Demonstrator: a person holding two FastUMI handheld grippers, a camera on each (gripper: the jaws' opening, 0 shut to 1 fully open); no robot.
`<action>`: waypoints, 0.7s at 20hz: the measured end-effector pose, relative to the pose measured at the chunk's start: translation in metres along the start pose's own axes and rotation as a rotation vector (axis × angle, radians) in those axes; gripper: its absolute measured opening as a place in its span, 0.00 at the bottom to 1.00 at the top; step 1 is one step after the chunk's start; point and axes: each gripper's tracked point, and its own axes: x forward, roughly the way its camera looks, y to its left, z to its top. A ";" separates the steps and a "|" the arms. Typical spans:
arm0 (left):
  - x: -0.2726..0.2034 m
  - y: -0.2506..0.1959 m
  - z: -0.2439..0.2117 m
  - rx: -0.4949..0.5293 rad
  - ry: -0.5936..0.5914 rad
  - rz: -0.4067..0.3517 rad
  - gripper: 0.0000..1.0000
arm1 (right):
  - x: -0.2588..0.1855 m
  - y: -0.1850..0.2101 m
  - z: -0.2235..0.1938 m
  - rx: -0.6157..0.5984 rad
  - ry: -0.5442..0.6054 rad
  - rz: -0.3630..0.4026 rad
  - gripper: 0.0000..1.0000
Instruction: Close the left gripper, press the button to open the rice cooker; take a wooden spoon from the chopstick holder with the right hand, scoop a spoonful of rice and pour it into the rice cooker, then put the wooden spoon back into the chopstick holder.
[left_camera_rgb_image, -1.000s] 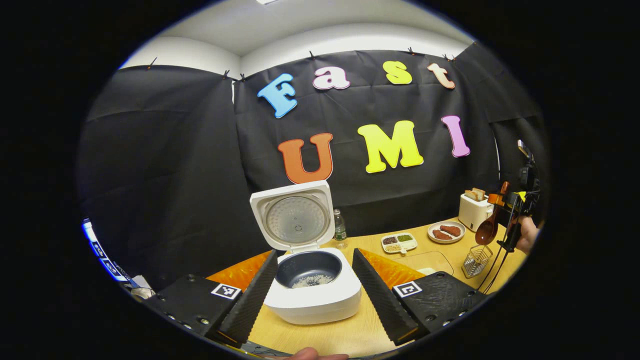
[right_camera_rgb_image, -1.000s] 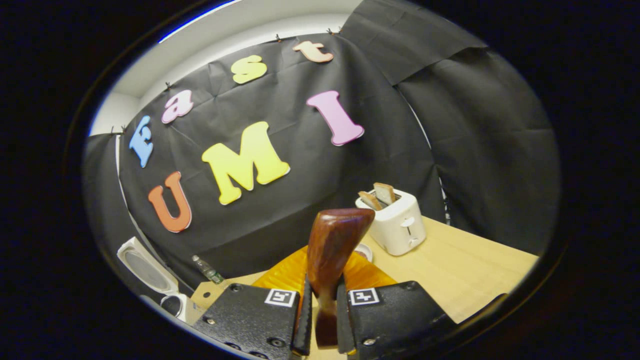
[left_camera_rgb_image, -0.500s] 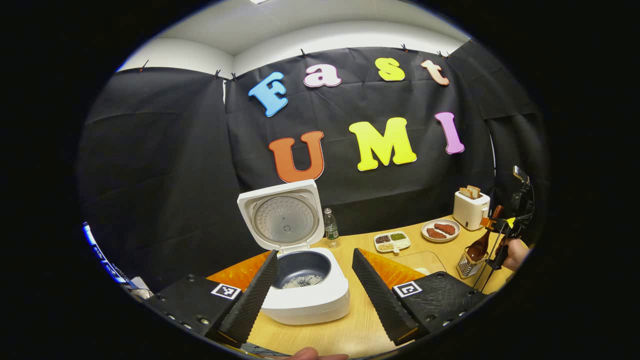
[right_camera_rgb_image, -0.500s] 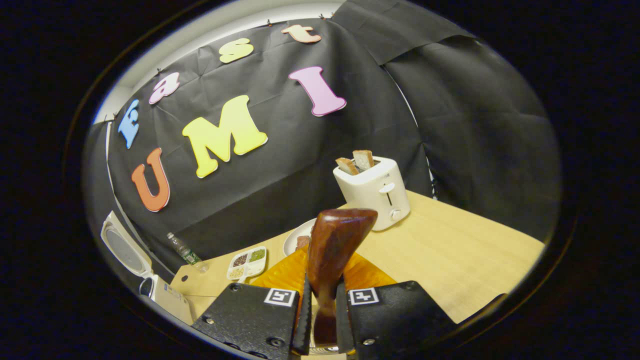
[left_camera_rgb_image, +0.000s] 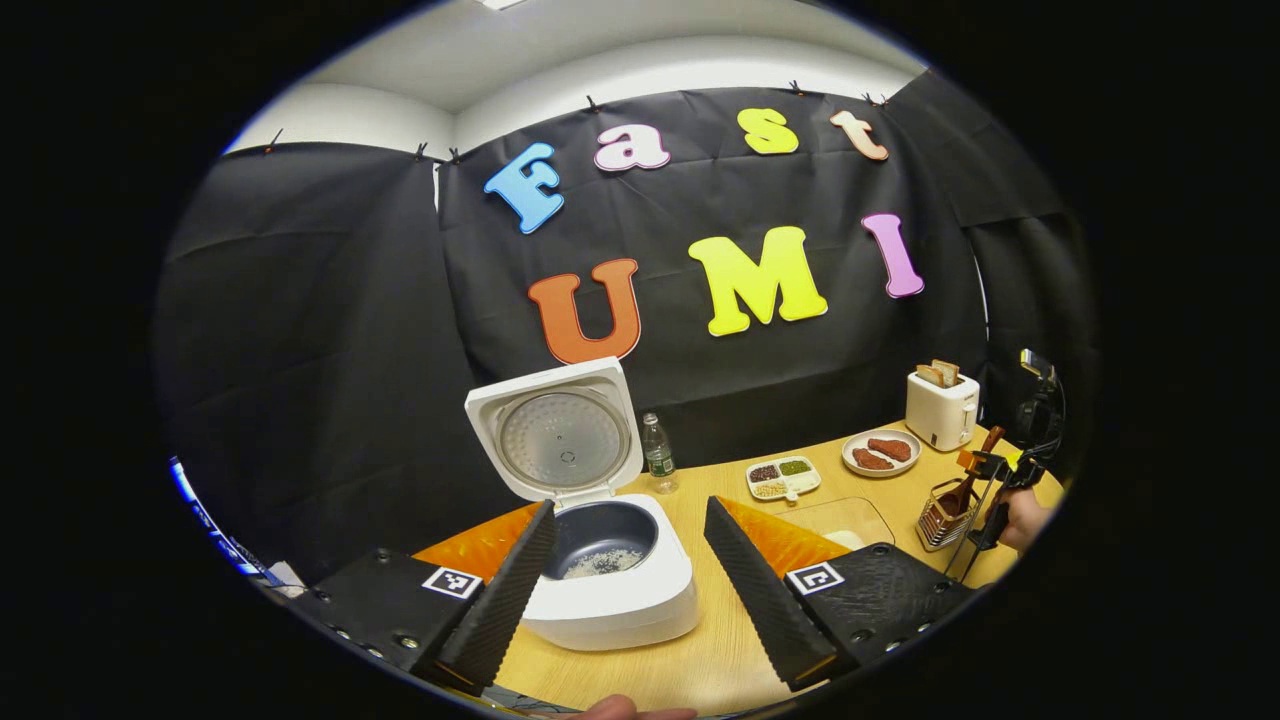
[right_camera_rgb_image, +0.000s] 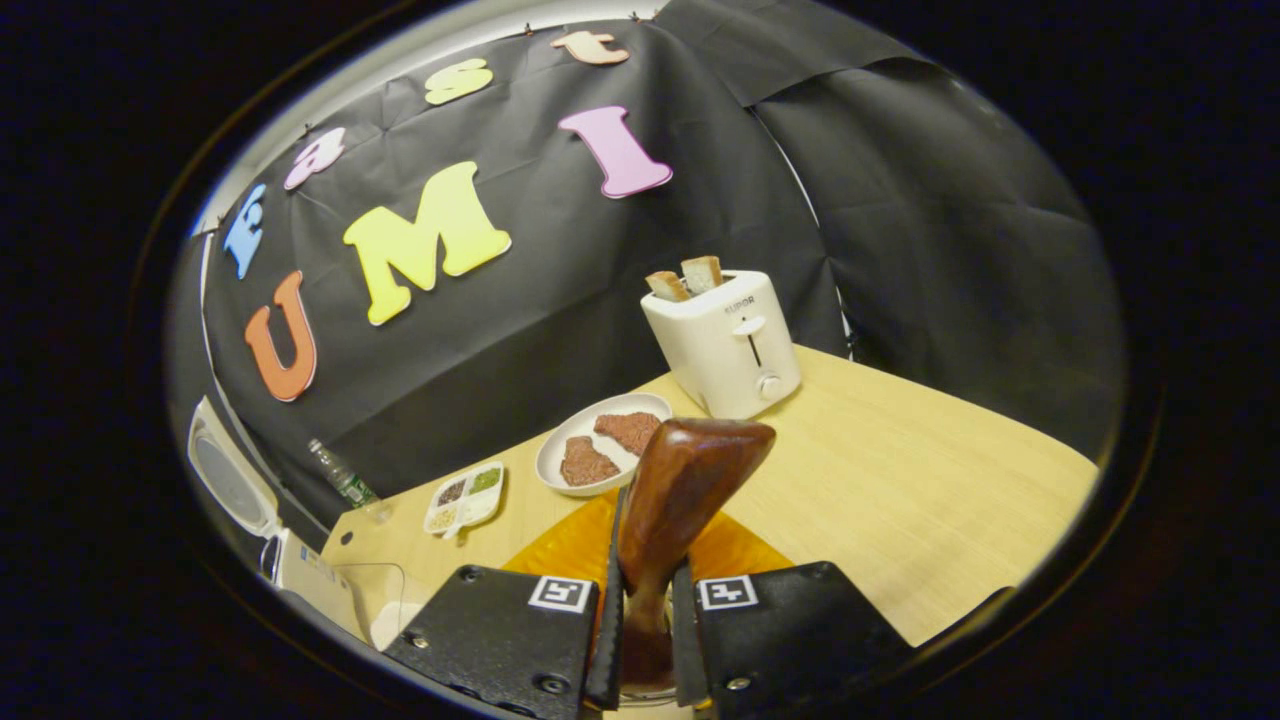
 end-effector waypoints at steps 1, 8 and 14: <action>-0.001 -0.001 -0.001 0.002 0.001 -0.003 0.95 | 0.000 -0.002 0.000 -0.013 0.007 -0.014 0.26; -0.001 -0.003 0.003 0.005 -0.012 -0.004 0.95 | -0.019 -0.023 0.020 -0.140 -0.009 -0.099 0.81; -0.002 -0.001 0.008 -0.003 -0.030 -0.008 0.95 | -0.064 -0.012 0.053 -0.261 -0.041 -0.108 0.94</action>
